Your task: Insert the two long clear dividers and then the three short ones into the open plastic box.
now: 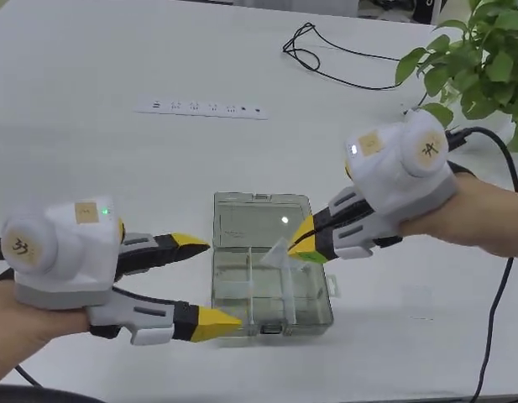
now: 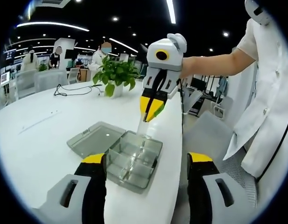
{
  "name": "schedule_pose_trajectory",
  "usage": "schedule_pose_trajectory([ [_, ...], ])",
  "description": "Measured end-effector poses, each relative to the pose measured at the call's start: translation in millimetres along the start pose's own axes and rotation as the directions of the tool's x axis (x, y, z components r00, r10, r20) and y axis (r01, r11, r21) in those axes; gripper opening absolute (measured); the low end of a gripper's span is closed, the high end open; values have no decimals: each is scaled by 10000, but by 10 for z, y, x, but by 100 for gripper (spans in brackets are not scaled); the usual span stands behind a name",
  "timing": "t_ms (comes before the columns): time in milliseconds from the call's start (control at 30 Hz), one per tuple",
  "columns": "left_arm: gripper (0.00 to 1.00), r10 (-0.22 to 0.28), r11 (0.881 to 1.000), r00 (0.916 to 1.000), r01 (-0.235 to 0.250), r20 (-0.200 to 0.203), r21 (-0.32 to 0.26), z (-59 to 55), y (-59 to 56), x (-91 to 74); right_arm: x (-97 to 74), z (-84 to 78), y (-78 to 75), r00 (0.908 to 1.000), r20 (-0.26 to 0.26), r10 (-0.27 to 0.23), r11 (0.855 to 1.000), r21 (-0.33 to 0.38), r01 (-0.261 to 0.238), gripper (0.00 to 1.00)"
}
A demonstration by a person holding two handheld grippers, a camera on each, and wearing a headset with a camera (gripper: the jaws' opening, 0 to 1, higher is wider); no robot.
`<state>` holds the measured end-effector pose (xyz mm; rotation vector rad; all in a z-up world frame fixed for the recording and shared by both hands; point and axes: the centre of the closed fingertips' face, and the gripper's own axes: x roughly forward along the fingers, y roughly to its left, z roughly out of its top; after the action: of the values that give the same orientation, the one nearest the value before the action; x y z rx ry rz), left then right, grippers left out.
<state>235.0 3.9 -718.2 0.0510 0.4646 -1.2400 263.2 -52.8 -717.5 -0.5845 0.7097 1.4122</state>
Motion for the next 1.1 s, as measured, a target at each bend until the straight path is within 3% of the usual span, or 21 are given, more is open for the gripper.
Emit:
schedule_pose_trajectory([
  [200,84,143,9998,9992,-147,-379,-103,-147,24,-6,127,-120,-50,9998,-107,159,9998,87,-158,3],
  [533,98,280,9987,9983,-301,-519,-405,-237,35,0,217,-256,-136,9994,-247,238,9993,297,-231,3],
  [933,98,198,9983,9987,-222,-464,-533,-252,0,18,274,-323,-177,9995,-241,226,9992,339,-218,3],
  [1100,98,198,9983,9989,-221,-431,-544,-243,-8,23,300,-318,-154,9993,-209,323,9995,-43,-324,2],
])
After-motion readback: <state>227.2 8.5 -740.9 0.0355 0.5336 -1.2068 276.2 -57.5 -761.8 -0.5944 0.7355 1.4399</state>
